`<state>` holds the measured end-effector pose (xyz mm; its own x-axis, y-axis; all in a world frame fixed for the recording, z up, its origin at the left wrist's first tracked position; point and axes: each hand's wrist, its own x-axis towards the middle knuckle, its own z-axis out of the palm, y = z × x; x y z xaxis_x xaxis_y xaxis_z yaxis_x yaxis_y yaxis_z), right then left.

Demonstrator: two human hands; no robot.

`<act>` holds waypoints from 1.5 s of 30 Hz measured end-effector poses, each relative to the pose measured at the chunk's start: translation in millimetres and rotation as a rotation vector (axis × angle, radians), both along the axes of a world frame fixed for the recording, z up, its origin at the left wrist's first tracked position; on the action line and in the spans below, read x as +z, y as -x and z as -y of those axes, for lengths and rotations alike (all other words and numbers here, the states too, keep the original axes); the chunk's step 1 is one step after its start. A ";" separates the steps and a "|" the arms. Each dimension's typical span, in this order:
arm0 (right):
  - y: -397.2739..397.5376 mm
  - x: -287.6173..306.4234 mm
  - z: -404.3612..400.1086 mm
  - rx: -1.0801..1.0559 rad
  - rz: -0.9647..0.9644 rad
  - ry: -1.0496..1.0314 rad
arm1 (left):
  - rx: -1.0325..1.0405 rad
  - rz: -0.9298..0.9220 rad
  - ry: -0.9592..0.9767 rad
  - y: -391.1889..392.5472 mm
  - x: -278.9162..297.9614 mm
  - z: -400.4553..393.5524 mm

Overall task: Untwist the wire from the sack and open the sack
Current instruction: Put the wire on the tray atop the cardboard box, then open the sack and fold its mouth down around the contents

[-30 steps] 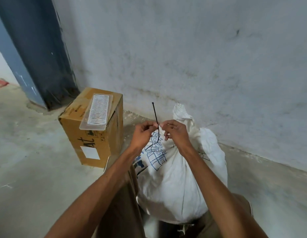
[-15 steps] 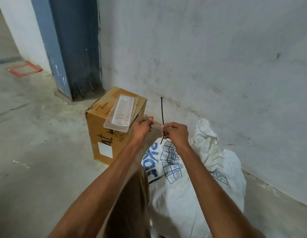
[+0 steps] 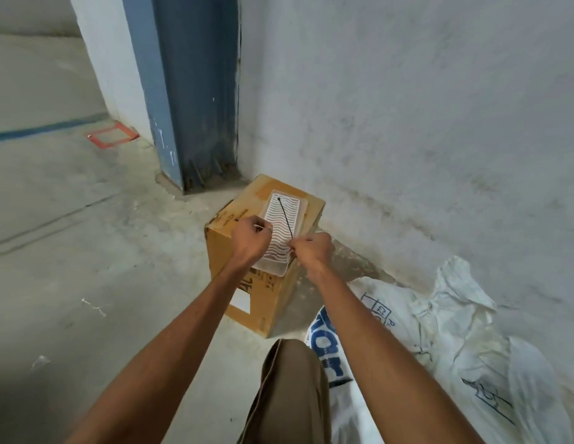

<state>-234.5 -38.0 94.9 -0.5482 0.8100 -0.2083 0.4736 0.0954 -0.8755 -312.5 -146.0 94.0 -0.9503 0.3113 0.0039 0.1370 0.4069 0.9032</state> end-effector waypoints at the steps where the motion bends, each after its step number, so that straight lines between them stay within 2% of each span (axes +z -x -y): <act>1: 9.6 -4.5 0.2 0.000 0.004 0.003 | -0.018 -0.024 0.044 4.9 -3.6 -2.4; 10: 54.6 -25.2 -8.6 -0.101 0.010 -0.088 | -0.014 -0.106 0.211 38.3 -27.7 -24.8; 14: 60.1 -29.5 -9.2 -0.115 -0.007 -0.120 | -0.002 -0.153 0.345 42.1 -34.5 -25.3; 21: 29.0 -25.7 -13.9 -0.110 -0.095 -0.147 | -0.059 -0.205 0.343 23.1 -25.2 -19.6; 24: 3.1 -16.2 -13.9 -0.114 -0.117 -0.152 | -0.104 -0.267 0.349 2.1 -15.5 -21.7; 29: -56.7 -7.5 -20.9 -0.147 -0.115 -0.214 | -0.204 -0.307 0.164 -62.7 1.2 -32.9; 37: -195.0 -29.6 -40.8 -0.267 -0.096 -0.270 | -0.420 -0.178 0.193 -185.0 -20.9 -68.7; 45: -316.5 -68.1 -72.0 -0.417 -0.021 -0.324 | -0.625 -0.145 0.173 -285.1 -51.1 -117.4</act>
<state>82.0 34.0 26.8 -0.1669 0.9812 0.0965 0.5116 0.1698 -0.8423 -27.5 -28.6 42.9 -0.5839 0.8116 0.0185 0.5095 0.3486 0.7867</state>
